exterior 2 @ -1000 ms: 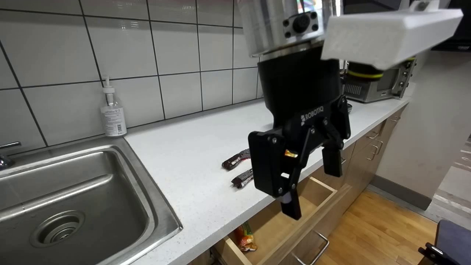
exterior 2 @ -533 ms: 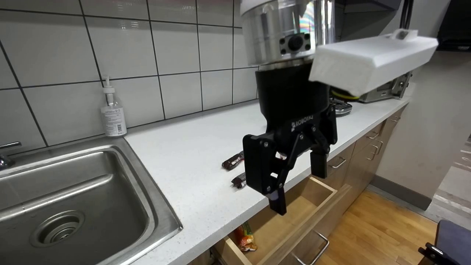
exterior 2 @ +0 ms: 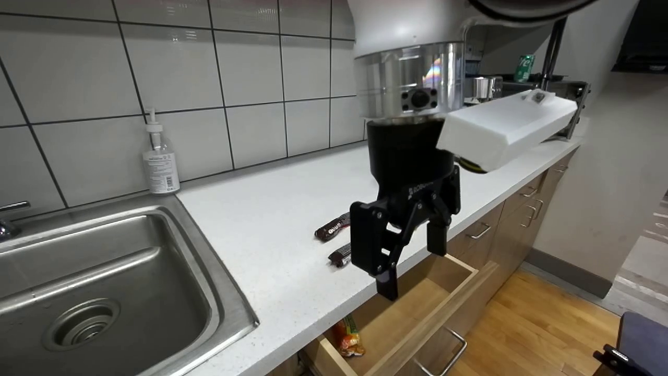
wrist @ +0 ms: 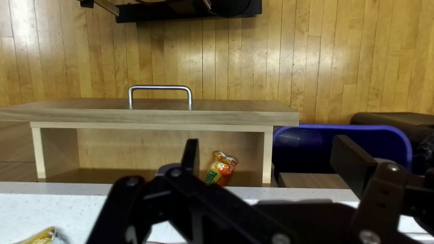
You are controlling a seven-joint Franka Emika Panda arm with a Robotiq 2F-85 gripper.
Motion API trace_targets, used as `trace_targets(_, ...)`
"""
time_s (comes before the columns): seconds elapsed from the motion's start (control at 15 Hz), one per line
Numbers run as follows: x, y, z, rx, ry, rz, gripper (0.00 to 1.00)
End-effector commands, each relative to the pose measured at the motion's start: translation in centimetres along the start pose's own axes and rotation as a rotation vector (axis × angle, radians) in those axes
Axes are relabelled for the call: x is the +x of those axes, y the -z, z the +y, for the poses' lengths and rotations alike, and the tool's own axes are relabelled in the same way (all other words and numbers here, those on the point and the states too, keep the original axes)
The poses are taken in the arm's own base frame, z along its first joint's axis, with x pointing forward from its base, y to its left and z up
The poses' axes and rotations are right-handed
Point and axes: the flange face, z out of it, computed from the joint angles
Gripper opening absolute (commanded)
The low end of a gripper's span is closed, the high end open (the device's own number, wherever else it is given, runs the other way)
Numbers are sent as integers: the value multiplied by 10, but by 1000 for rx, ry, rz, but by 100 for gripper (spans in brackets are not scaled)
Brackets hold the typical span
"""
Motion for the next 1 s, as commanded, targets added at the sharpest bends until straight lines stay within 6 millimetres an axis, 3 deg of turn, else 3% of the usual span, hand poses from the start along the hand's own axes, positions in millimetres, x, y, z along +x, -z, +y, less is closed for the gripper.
trace_targets(0.0,6,-9,8,-19,54,24,100)
trace_targets(0.93,36,-71,22,26,-17,129,100)
